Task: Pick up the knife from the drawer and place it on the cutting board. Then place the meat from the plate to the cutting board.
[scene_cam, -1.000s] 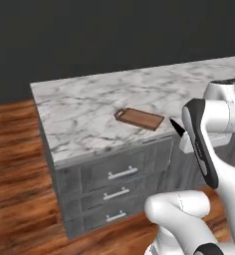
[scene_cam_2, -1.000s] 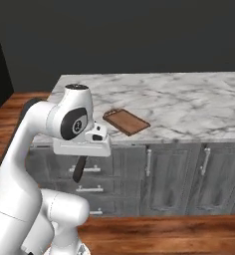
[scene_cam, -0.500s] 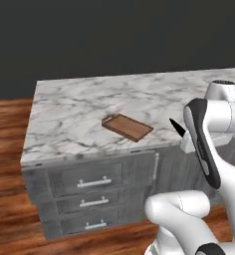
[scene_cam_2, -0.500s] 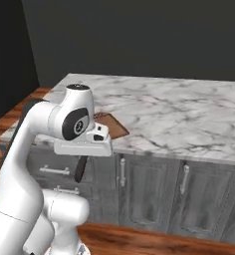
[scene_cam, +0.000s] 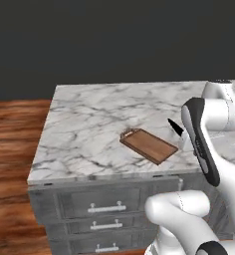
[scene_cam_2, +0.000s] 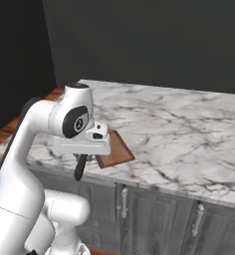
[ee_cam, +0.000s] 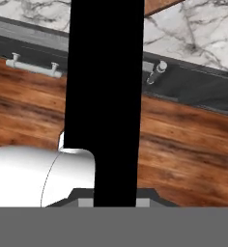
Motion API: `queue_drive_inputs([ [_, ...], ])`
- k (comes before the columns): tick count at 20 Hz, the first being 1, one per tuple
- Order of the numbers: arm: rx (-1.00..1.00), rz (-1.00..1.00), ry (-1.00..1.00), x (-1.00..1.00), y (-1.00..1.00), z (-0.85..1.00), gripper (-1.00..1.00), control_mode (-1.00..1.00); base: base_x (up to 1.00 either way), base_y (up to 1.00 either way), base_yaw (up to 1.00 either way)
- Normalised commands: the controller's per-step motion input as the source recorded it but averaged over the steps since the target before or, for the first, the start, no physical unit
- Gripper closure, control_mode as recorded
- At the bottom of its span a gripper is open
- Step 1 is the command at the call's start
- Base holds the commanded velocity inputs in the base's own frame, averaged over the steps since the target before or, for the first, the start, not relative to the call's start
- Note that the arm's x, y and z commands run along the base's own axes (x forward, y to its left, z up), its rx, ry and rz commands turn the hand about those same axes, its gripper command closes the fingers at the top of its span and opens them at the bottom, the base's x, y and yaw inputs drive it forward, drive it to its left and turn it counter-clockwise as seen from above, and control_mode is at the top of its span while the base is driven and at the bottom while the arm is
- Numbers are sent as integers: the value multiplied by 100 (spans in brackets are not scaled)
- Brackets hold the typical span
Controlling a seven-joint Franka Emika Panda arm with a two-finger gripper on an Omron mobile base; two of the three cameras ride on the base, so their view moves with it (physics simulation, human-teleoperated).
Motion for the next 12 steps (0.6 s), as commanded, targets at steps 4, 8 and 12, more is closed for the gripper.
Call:
queue_drive_inputs([
  [4, 0, 0, 0, 0, 0, 0, 100, 100, 41, -38, 23],
  [8, 0, 0, 0, 0, 0, 0, 100, 100, 25, -47, 28],
  [12, 0, 0, 0, 0, 0, 0, 100, 100, 46, -49, 38],
])
